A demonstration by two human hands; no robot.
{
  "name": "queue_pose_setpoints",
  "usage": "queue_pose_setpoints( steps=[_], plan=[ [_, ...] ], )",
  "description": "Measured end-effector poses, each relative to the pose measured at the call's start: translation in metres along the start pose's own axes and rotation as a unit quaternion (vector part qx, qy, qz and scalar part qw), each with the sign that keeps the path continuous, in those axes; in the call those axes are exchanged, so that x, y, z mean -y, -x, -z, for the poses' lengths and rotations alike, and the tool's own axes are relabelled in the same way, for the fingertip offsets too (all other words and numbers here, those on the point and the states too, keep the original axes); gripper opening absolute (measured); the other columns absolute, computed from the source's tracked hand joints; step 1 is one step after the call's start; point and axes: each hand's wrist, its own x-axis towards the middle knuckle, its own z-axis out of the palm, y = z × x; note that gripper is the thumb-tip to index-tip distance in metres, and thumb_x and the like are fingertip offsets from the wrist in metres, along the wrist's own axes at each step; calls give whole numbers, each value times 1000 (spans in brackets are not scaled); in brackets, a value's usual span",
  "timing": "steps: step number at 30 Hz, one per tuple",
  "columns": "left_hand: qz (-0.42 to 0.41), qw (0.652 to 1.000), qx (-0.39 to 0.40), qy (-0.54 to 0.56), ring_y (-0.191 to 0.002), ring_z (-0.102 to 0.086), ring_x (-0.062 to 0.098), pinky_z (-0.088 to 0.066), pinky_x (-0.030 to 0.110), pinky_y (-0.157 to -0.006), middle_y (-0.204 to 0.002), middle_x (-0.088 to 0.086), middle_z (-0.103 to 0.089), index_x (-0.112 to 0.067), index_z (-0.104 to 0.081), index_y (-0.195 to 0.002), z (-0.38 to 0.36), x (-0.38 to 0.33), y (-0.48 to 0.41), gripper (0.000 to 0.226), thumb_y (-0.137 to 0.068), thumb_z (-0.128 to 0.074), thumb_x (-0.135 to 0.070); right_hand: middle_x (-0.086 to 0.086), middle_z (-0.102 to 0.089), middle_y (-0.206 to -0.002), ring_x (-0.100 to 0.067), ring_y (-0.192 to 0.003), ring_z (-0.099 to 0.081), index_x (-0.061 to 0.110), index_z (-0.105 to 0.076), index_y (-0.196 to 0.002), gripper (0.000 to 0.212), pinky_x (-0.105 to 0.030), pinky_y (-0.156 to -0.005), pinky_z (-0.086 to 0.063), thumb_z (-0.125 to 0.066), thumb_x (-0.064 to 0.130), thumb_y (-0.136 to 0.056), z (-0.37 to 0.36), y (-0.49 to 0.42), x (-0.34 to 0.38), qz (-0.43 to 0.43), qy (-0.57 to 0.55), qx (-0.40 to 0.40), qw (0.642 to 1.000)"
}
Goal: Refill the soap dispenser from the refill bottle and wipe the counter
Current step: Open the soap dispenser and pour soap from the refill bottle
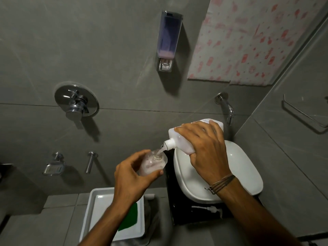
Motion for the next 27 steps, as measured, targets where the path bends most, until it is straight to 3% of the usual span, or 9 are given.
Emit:
queue_pose_setpoints(
  steps=[9,17,27],
  plan=[
    [1,1000,-2,-5,-98,-77,1,-60,15,-85,-106,-23,-80,-32,-77,-117,0,-2,3,68,-54,-104,-28,-1,-71,-124,-31,-119,-64,26,-66,-129,69,-60,-112,-39,-88,7,-66,5,0,1,5,16,-2,1000],
    [-1,1000,-5,-14,-98,-76,-1,-62,21,-89,-107,-18,-81,-29,-78,-118,1,-2,4,68,-55,-104,-26,1,-70,-126,-30,-121,-62,28,-67,-129,66,-60,-112,-38,-84,6,-69,8,0,1,3,31,13,999],
    [1,1000,-6,-19,-96,-75,-4,-60,17,-86,-104,-26,-79,-35,-78,-114,1,-3,5,66,-54,-104,-27,-2,-70,-128,-33,-121,-62,27,-69,-129,64,-63,-111,-39,-84,9,-70,8,1,0,5,52,23,998]
  ],
)
